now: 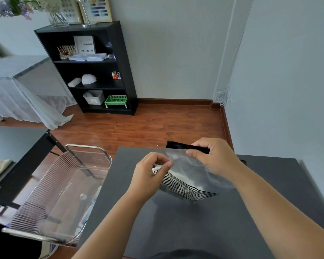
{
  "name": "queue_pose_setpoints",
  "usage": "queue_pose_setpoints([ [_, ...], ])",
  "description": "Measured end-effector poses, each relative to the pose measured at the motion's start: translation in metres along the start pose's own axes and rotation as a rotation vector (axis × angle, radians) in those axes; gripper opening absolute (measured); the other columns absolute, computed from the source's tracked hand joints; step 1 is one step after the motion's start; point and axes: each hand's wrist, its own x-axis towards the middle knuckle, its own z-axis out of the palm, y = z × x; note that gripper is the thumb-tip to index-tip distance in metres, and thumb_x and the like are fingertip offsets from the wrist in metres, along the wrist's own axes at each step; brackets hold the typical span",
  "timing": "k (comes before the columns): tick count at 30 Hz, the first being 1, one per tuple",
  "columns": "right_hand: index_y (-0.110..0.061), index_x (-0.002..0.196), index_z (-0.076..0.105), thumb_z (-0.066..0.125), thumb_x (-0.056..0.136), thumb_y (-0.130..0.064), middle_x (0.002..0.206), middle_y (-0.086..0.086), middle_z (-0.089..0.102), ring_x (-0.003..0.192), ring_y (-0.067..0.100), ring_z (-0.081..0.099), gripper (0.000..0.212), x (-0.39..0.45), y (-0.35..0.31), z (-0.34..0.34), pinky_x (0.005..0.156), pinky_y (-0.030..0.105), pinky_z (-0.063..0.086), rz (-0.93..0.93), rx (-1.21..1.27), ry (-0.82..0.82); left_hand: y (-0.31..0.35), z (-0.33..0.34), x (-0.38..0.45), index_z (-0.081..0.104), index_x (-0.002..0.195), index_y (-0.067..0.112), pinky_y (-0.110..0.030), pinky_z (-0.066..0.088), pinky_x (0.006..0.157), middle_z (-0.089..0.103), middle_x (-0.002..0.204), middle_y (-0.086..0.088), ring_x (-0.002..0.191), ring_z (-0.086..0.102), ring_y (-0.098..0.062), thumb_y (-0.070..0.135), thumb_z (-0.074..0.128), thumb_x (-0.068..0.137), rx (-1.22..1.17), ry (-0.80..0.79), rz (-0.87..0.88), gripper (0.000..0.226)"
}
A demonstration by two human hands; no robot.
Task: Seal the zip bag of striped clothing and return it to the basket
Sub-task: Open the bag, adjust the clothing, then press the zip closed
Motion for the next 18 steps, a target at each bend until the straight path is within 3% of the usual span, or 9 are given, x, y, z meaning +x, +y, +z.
queue_pose_setpoints([
  [3,-0.033,0.076,0.075,0.075,0.084,-0.025,0.065,-0.018,0.069,0.055,0.001,0.057,0.011,0.000,0.005,-0.007,0.053,0.011,0.042,0.030,0.092,0.031,-0.015,-0.003,-0.004,0.063,0.107,0.034,-0.020,0.043,0.091,0.062,0.107,0.019,0.107,0.058,-0.006,0.041,0.064,0.091,0.076,-0.052,-0.028,0.018],
  [5,-0.032,0.077,0.075,0.073,0.085,-0.021,0.063,-0.016,0.069,0.056,0.000,0.056,0.014,-0.001,0.008,-0.010,0.054,0.012,0.042,0.030,0.143,0.037,-0.022,-0.006,-0.007,0.064,0.109,0.036,-0.029,0.044,0.094,0.060,0.110,0.019,0.107,0.057,-0.007,0.044,0.060,0.091,0.140,-0.067,-0.017,0.021],
  [11,-0.028,0.082,0.077,0.073,0.084,-0.020,0.073,0.009,0.070,0.065,0.015,0.059,0.009,-0.006,0.013,-0.018,0.062,0.027,0.046,0.067,0.281,0.033,-0.035,-0.007,-0.006,0.070,0.103,0.028,-0.039,0.048,0.088,0.064,0.099,0.012,0.096,0.060,-0.014,0.020,0.064,0.093,0.216,-0.011,-0.032,0.014],
  [13,-0.026,0.083,0.077,0.074,0.081,-0.027,0.073,0.013,0.069,0.066,0.019,0.058,0.004,-0.008,0.014,-0.021,0.065,0.031,0.046,0.067,0.310,0.015,-0.036,-0.005,-0.006,0.069,0.106,0.025,-0.031,0.047,0.088,0.060,0.100,0.009,0.096,0.058,-0.012,0.017,0.061,0.095,0.197,-0.018,-0.031,0.016],
  [16,-0.024,0.084,0.078,0.073,0.074,-0.036,0.074,0.011,0.071,0.069,0.018,0.060,0.016,-0.010,0.016,-0.025,0.069,0.033,0.047,0.064,0.349,0.002,-0.036,-0.002,-0.005,0.068,0.107,0.028,-0.011,0.041,0.081,0.055,0.100,0.013,0.095,0.056,-0.002,0.023,0.064,0.094,0.162,-0.034,-0.045,0.015],
  [18,-0.024,0.085,0.078,0.072,0.073,-0.036,0.076,0.010,0.073,0.071,0.019,0.062,0.018,-0.010,0.018,-0.027,0.071,0.034,0.050,0.066,0.353,0.012,-0.035,0.000,-0.003,0.071,0.101,0.028,-0.008,0.040,0.077,0.058,0.096,0.013,0.091,0.058,-0.003,0.021,0.066,0.093,0.146,-0.033,-0.031,0.012],
])
